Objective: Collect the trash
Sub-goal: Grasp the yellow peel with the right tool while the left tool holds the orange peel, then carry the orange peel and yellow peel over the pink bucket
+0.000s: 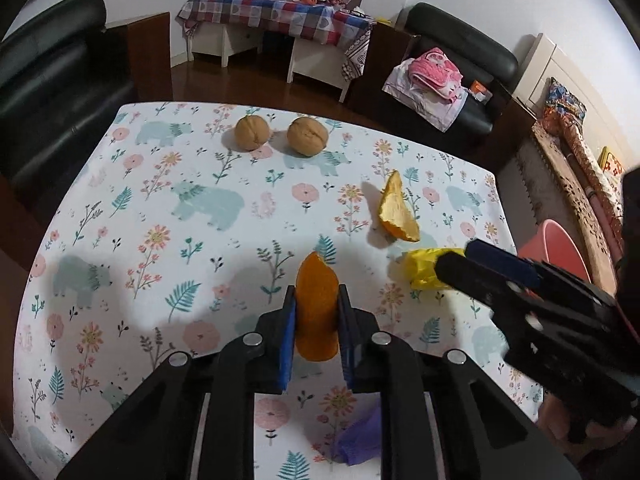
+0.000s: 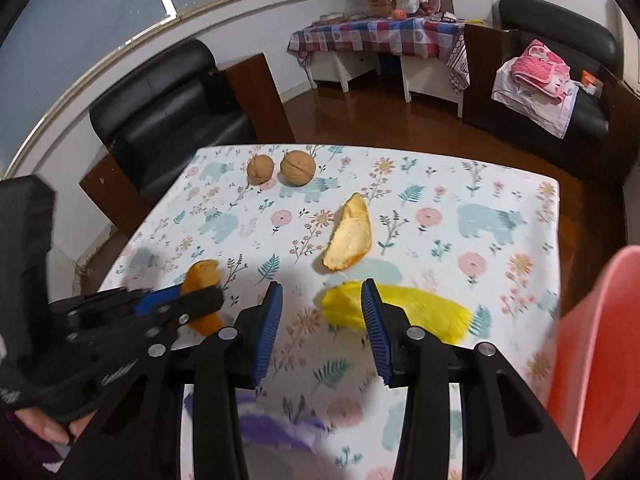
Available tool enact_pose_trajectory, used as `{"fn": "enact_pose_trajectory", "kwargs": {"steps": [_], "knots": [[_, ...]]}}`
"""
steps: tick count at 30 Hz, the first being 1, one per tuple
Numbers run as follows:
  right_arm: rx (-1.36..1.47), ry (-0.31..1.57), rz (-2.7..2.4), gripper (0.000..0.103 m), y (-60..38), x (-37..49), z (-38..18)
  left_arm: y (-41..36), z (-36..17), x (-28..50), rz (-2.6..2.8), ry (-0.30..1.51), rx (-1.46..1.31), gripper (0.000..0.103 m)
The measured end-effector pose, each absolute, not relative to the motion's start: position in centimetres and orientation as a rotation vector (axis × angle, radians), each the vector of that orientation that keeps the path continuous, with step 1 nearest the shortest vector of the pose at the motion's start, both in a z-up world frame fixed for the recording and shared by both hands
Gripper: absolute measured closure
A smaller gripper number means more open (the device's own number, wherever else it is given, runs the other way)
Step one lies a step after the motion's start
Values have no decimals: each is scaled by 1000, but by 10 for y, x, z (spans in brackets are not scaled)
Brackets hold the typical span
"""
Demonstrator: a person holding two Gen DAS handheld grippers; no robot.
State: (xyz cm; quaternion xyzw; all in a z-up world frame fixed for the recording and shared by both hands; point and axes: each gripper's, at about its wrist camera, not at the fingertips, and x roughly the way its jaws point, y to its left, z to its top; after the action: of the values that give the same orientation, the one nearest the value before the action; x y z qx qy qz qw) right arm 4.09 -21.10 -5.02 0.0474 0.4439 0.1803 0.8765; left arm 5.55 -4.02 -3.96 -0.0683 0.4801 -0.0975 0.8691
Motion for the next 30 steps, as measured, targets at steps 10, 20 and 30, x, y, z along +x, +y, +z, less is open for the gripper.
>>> {"fn": "enact_pose_trajectory", "kwargs": {"steps": [10, 20, 30], "knots": [[12, 961, 315, 61, -187, 73, -69, -21, -53, 55, -207, 1030, -194, 85], [32, 1003, 261, 62, -191, 92, -87, -15, -55, 57, -220, 1027, -219, 85], [64, 985, 272, 87, -200, 79, -83, -15, -53, 55, -218, 1021, -216, 85]]}}
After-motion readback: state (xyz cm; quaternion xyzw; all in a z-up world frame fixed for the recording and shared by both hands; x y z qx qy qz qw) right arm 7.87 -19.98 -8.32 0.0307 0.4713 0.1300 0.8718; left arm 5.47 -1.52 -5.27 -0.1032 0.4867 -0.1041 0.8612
